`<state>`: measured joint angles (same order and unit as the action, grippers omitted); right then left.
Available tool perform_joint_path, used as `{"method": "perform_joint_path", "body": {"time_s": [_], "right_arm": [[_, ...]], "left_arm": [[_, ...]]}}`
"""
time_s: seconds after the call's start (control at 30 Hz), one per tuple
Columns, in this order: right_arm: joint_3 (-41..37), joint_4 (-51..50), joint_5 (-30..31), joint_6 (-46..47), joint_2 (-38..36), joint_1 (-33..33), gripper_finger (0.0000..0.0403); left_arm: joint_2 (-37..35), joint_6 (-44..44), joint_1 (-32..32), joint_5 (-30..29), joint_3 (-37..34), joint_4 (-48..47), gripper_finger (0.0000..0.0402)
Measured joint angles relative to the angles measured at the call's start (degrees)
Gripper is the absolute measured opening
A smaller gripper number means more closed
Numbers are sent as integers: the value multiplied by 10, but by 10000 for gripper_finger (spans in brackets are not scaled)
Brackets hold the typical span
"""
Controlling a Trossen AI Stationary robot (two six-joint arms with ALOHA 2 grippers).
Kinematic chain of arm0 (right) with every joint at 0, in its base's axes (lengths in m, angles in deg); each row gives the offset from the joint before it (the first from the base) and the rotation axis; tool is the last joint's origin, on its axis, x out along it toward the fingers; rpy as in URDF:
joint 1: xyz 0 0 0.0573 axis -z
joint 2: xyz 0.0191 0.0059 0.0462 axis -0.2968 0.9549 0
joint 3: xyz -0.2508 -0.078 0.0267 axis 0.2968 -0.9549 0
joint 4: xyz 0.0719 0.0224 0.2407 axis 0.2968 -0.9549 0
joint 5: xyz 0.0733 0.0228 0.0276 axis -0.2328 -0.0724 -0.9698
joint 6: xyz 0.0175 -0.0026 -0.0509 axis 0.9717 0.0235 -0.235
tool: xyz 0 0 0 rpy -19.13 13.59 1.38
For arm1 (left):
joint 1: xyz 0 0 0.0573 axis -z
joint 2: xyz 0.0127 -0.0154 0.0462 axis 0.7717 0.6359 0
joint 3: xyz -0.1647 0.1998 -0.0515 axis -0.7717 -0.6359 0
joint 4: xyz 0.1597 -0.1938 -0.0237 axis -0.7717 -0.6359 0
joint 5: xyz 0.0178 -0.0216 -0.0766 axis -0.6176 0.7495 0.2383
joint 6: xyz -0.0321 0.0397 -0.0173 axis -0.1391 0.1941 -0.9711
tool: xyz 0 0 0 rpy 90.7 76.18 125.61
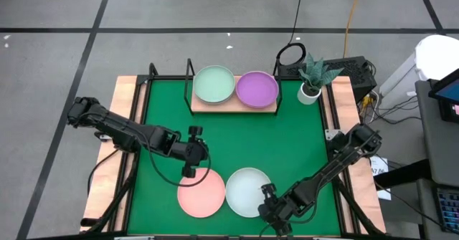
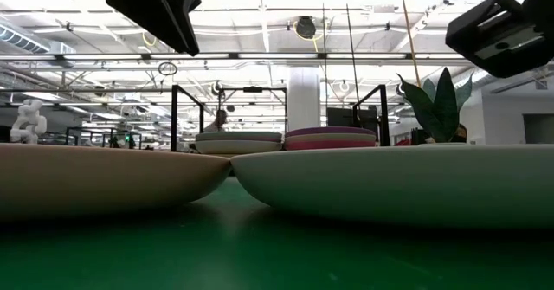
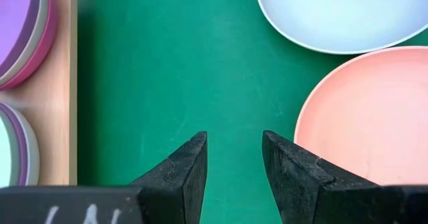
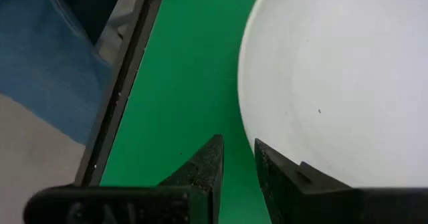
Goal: Place and stack plates onto a shelf
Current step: Stack the gray plate on top of the purple plate on the shelf
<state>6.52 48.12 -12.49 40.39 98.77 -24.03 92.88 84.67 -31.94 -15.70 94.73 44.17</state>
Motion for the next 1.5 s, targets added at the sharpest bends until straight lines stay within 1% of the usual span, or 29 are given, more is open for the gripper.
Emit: {"method": "perform_joint_path", "body": {"time_s": [0.23,0.4,0.5,0.63,0.73,0.87,1.13,1.33,1.5], "right_arm": [[0,-2,2,-64,4,0,71],[0,0,17,-138,4,0,71],[-16,8,18,-170,4,1,71],[-48,31,21,-185,4,4,70],[-60,37,49,-193,4,5,55],[-61,42,60,-228,3,5,12],[-49,30,132,-250,-2,4,3],[-15,-18,183,-260,-21,8,2],[18,-72,225,-260,-40,16,1]], "left_arm": [[0,-1,0,0,0,0,150],[0,-1,0,0,0,0,150],[0,-1,0,0,0,0,150],[0,-1,0,0,0,0,150],[0,-1,0,0,0,1,150],[0,-1,0,0,0,1,150],[0,0,0,0,0,2,150],[0,-5,2,0,0,1,150],[0,-22,18,0,0,0,150]]}}
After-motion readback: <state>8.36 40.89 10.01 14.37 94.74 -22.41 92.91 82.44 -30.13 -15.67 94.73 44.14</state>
